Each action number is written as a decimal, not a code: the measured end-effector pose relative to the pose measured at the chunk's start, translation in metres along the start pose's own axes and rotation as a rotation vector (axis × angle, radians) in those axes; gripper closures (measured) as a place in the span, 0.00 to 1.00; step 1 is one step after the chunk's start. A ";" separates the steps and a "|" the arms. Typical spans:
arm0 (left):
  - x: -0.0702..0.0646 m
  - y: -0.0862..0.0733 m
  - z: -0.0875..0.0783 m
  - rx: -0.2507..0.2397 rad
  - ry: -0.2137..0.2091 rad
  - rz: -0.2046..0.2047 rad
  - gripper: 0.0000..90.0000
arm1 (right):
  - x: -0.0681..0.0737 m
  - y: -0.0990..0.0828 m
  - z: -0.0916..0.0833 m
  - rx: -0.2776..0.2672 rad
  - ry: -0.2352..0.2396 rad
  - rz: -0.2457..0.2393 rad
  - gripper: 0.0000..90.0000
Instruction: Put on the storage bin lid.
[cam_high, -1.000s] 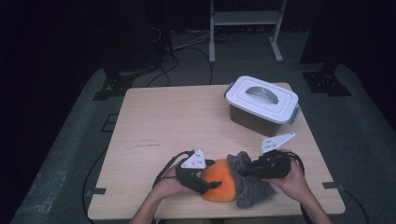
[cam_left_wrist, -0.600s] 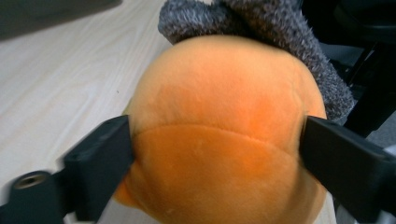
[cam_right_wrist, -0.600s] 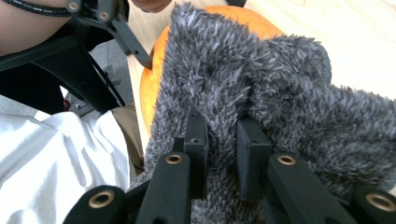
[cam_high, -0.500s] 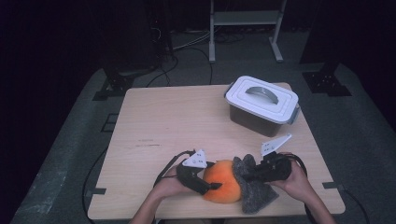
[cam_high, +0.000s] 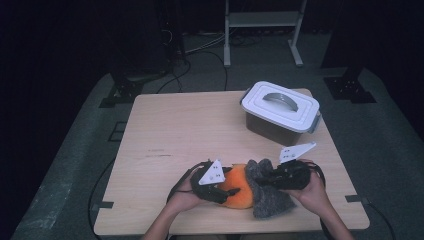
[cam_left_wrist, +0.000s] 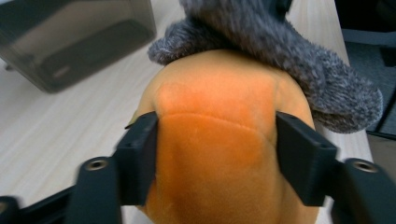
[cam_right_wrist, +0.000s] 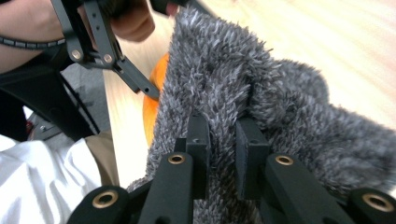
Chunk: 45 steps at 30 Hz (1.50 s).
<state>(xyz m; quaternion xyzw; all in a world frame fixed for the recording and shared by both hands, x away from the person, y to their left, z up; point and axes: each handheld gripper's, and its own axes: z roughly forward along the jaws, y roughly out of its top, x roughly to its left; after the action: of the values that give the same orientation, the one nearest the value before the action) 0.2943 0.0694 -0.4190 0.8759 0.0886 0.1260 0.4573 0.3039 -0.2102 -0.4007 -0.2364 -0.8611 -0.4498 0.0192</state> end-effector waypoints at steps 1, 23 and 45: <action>0.001 -0.001 -0.001 -0.011 -0.006 -0.019 0.30 | -0.001 -0.001 0.003 0.002 0.008 0.003 0.86; 0.006 -0.002 0.001 0.008 -0.015 -0.085 0.12 | 0.004 -0.001 0.004 0.024 0.036 -0.030 0.86; 0.006 -0.001 -0.001 -0.002 -0.032 -0.102 0.22 | -0.004 -0.009 -0.002 0.074 0.046 -0.007 0.87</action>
<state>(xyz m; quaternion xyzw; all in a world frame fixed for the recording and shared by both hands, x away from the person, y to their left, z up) 0.3001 0.0724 -0.4189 0.8716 0.1257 0.0886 0.4654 0.3030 -0.2172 -0.4073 -0.2225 -0.8771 -0.4232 0.0460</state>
